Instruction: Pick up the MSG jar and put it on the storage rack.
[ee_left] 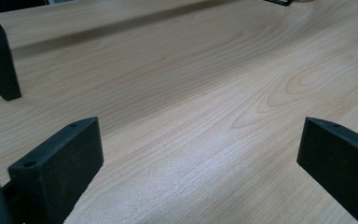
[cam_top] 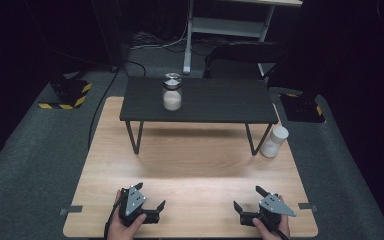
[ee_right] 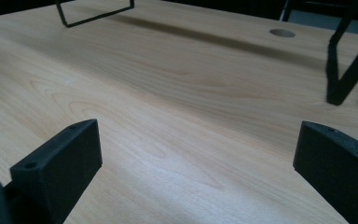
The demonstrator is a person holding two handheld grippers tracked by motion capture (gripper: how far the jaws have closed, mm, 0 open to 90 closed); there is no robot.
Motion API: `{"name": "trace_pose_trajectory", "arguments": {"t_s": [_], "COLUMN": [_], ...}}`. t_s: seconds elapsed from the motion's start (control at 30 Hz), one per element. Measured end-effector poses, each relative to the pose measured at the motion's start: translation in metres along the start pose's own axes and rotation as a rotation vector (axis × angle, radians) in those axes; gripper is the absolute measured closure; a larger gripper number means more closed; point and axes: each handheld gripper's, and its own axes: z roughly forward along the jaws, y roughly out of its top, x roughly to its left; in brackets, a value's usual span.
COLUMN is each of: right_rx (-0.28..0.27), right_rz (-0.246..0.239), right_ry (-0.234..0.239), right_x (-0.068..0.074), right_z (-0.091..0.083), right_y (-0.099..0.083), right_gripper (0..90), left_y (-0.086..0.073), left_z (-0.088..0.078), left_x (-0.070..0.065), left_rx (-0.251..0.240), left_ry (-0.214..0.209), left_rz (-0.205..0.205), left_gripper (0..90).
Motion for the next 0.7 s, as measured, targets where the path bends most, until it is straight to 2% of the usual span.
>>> {"name": "trace_pose_trajectory", "arguments": {"t_s": [0.37,0.6,0.7], "right_rx": [-0.046,-0.066,-0.068], "right_rz": [0.034,0.058,0.065], "right_ry": [-0.078,-0.112,-0.151], "right_x": [-0.008,-0.012,-0.012], "right_z": [-0.016,-0.021,-0.023], "right_y": [-0.001,-0.004,-0.006], "right_gripper": [0.7,0.6,0.6], "left_y": [0.0,0.002,0.002], "left_z": [0.0,0.0,0.0], "left_x": [-0.001,-0.002,-0.002], "left_rx": [0.002,0.01,0.011], "left_ry": [-0.004,-0.001,-0.001], "left_rz": [0.007,0.011,0.017], "left_gripper": [0.2,0.3,0.3]}}
